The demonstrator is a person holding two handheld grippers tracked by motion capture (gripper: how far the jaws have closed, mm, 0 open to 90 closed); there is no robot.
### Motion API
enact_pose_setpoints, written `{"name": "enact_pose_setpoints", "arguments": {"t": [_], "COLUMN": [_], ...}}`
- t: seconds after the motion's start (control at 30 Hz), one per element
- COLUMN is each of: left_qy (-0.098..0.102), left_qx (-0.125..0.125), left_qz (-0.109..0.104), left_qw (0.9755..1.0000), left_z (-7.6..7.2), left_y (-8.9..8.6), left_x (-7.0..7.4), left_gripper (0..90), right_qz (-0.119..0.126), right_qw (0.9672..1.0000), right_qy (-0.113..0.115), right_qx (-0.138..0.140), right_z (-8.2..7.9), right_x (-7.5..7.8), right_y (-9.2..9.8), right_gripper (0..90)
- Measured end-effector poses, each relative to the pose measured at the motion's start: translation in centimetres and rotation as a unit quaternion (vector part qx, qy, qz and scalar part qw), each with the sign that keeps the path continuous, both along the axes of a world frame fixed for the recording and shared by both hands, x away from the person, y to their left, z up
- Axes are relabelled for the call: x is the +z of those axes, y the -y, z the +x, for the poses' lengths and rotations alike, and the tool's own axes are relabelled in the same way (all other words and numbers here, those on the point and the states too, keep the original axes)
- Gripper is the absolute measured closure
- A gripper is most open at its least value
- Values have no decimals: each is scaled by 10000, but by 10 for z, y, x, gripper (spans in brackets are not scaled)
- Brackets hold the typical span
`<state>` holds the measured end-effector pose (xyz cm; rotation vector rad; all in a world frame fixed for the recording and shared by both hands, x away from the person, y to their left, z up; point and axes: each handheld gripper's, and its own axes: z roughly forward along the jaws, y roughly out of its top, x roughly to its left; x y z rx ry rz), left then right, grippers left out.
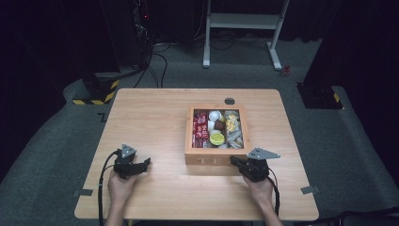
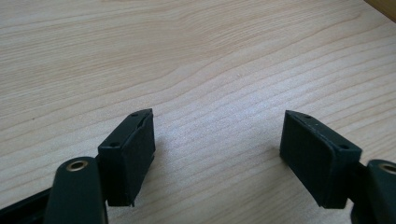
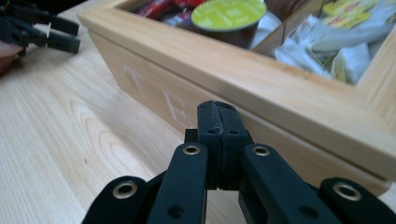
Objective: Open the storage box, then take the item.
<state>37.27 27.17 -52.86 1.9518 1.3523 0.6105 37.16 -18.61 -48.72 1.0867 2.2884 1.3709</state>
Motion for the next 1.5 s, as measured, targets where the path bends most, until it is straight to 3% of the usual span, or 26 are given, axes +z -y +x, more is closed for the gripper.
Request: {"name": "enact_pose_setpoints", "arguments": {"t": [0.77, 1.03, 1.5], "left_qy": [-4, -8, -14], "left_qx": [-37, -38, -41], "left_qz": [34, 29, 27], "left_qw": [10000, 10000, 10000], "left_z": [0, 0, 0], "left_y": [0, 0, 0], "left_x": [0, 0, 0], "left_gripper": [268, 268, 268], "right_qz": [20, -56, 79], "right_qw": [9998, 9993, 9987], "right_qy": [157, 312, 397], "right_qx": [-132, -219, -295], "right_z": [2, 8, 17], "right_x": [11, 25, 53], "right_y": [2, 9, 22], "right_gripper": [900, 900, 900]}}
